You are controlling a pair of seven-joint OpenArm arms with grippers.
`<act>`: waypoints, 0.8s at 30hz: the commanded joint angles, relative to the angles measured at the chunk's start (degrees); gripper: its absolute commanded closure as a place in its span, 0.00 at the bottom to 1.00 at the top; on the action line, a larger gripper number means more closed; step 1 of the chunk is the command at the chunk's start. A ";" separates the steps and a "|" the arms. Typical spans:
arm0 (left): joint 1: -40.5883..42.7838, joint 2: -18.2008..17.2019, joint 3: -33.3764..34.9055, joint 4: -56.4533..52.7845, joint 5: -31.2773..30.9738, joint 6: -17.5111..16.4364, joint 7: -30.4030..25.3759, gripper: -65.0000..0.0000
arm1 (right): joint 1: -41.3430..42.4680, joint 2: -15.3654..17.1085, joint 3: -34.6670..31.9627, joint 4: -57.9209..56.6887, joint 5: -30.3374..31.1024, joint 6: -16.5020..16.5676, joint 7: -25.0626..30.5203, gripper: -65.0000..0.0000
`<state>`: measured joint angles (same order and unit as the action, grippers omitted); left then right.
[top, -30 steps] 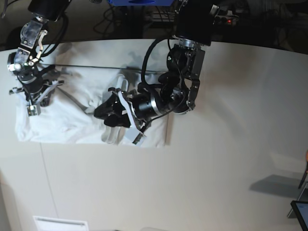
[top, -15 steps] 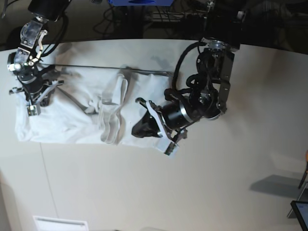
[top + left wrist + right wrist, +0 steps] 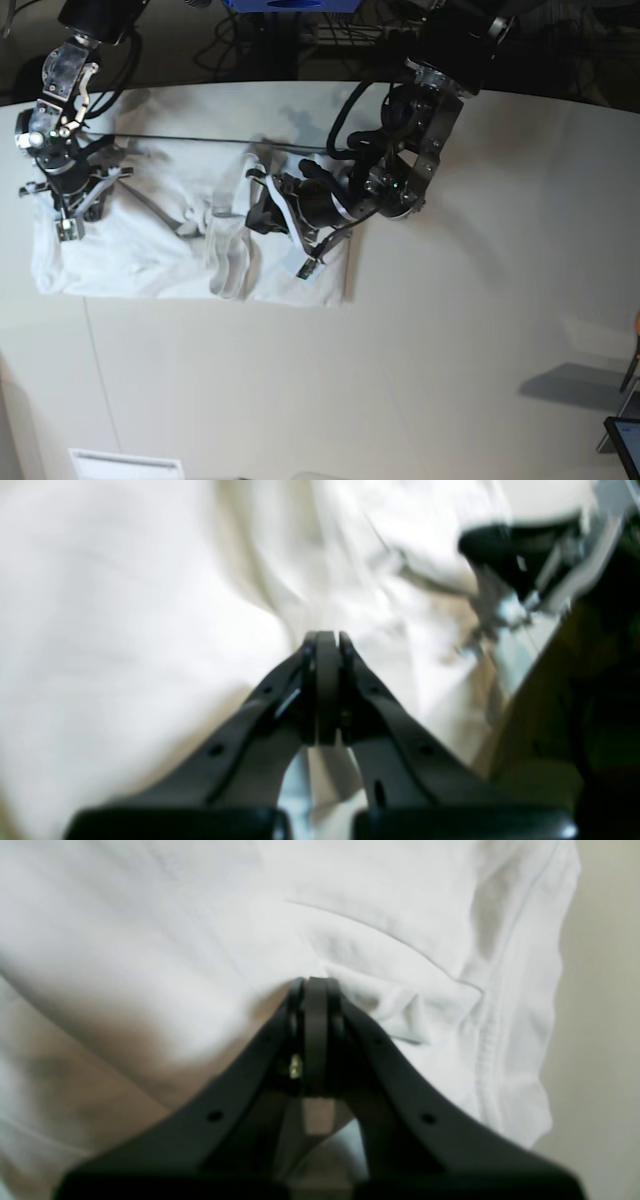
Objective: Fold the T-shirt properly
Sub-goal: 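Lay the folded side down and smooth it with the left gripper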
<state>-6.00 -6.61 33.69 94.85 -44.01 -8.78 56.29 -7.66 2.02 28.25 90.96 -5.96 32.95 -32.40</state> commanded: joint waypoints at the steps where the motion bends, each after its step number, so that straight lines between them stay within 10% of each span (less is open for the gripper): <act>1: -1.17 1.12 0.20 -0.21 -0.69 0.20 -1.04 1.00 | 0.06 0.40 0.10 0.34 -1.38 -0.38 -2.01 0.98; 24: -6.62 8.77 -0.33 -6.54 -0.78 0.12 -1.22 1.00 | 0.14 0.40 0.10 0.34 -1.38 -0.38 -2.01 0.98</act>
<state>-11.11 1.72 33.63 86.94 -43.99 -8.34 56.21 -7.64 2.02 28.25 90.96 -5.98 32.95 -32.45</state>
